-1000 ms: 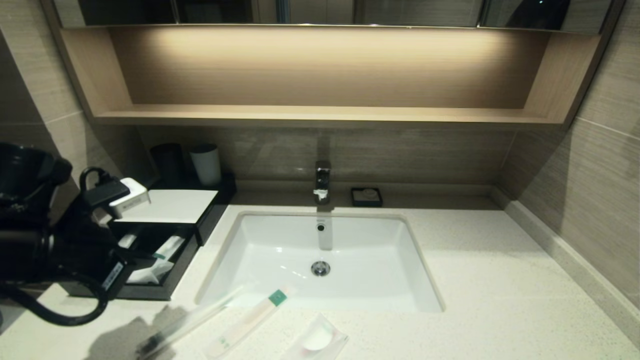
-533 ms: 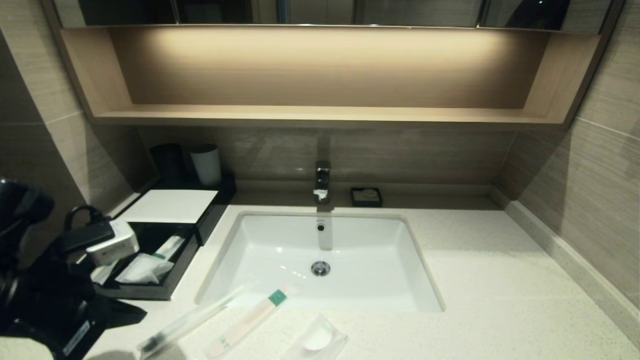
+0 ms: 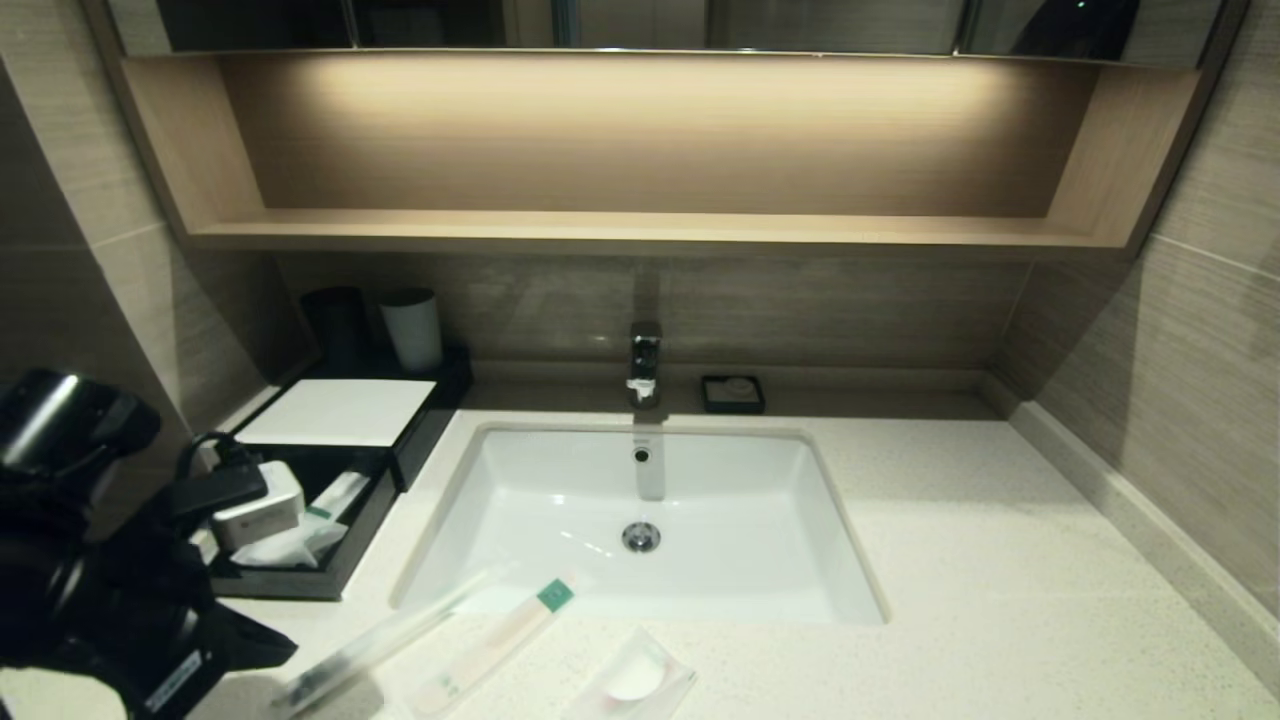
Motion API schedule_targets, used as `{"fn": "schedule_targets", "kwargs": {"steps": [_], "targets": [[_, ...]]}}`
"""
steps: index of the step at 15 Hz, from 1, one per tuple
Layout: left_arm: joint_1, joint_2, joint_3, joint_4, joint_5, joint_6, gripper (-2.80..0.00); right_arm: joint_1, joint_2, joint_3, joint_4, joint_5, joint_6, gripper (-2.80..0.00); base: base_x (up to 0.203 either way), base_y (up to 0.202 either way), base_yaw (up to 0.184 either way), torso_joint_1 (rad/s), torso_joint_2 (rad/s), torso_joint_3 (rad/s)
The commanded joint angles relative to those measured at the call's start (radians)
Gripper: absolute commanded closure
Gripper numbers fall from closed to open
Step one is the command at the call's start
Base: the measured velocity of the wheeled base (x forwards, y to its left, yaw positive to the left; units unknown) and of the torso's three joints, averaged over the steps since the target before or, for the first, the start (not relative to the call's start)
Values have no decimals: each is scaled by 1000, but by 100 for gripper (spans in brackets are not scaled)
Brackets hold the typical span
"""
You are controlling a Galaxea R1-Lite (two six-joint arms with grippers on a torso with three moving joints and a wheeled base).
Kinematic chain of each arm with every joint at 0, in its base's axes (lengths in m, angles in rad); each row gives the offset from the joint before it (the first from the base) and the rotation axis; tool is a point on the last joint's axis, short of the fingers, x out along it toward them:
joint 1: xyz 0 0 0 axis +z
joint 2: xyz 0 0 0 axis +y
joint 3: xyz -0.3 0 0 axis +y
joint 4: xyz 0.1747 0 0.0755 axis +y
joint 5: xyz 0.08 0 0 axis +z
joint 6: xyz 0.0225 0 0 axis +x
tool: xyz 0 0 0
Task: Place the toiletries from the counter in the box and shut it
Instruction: Pick up the bathroom toiletry
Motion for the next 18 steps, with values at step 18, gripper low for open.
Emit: {"fn": "schedule_targets", "kwargs": {"steps": [18], "targets": [[-3, 199, 14, -34, 81, 26, 0, 0, 0, 2, 0, 0, 0, 0, 0, 0, 0, 0, 0, 0]]}}
